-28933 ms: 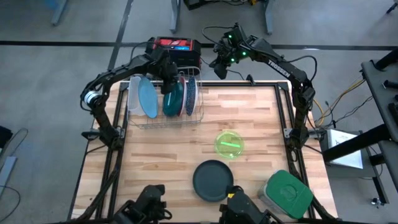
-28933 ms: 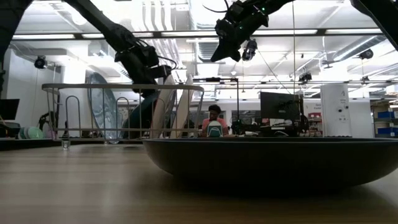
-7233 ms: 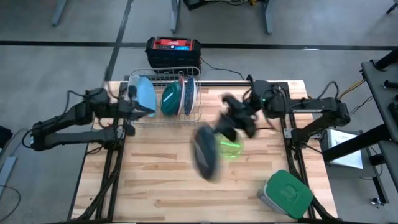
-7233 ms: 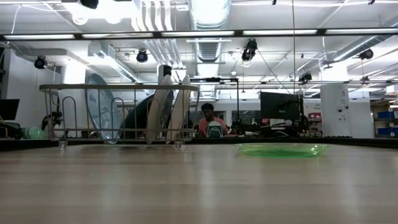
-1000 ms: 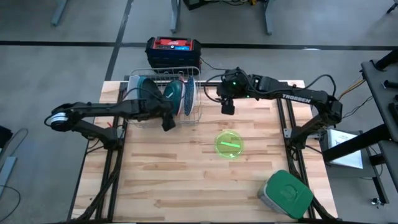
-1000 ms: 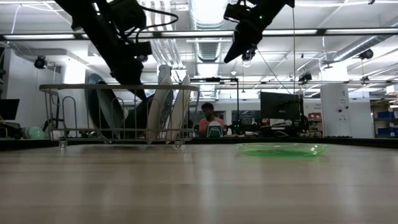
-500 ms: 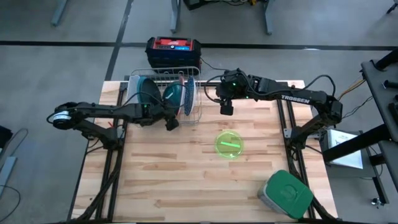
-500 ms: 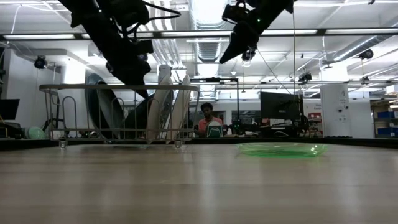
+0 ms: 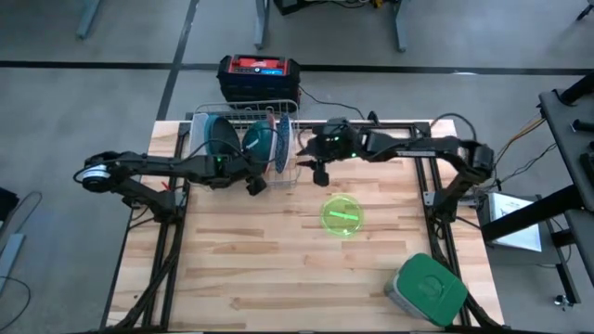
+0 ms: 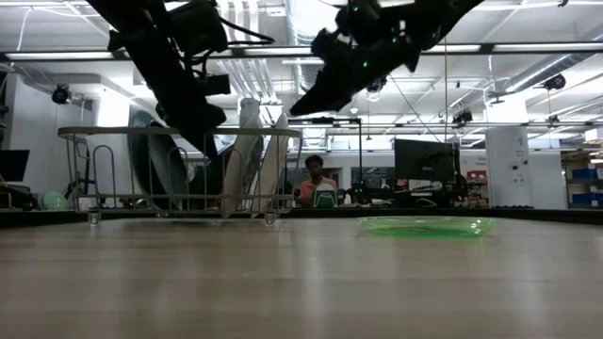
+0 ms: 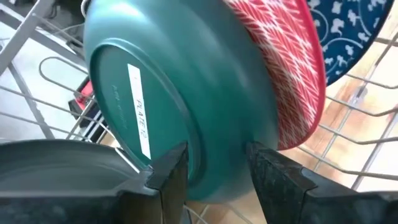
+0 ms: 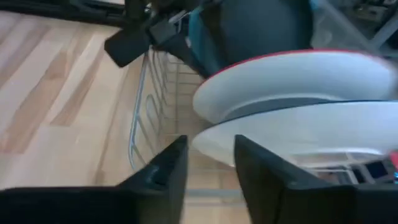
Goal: Sort dishes
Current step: Put the green plate into the dish rack
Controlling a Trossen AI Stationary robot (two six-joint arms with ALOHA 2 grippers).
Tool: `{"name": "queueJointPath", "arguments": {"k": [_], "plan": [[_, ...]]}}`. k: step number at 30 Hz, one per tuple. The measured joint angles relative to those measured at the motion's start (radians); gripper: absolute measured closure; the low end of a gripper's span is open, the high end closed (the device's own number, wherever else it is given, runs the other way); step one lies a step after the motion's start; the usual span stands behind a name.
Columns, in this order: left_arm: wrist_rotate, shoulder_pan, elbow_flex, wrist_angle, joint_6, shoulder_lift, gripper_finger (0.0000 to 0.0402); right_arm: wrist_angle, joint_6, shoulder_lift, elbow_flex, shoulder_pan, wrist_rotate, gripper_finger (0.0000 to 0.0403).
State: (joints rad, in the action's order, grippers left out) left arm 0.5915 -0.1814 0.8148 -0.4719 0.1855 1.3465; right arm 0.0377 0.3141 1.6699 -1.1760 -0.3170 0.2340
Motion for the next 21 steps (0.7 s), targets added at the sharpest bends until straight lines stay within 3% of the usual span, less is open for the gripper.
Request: {"name": "queueJointPath", "arguments": {"k": [8, 16, 21], "plan": [[0.005, 0.002, 0.0, 0.001, 0.002, 0.004, 0.0241, -0.111, -0.006, 0.131, 0.003, 0.014, 0.003, 0.0395], [0.007, 0.002, 0.001, 0.033, -0.073, 0.011, 0.0241, -0.201, -0.097, 0.202, -0.002, 0.015, -0.021, 0.0401], [0.082, 0.004, 0.004, 0.05, -0.148, 0.035, 0.024, -0.253, -0.119, 0.242, -0.002, 0.018, -0.015, 0.0402]]}}
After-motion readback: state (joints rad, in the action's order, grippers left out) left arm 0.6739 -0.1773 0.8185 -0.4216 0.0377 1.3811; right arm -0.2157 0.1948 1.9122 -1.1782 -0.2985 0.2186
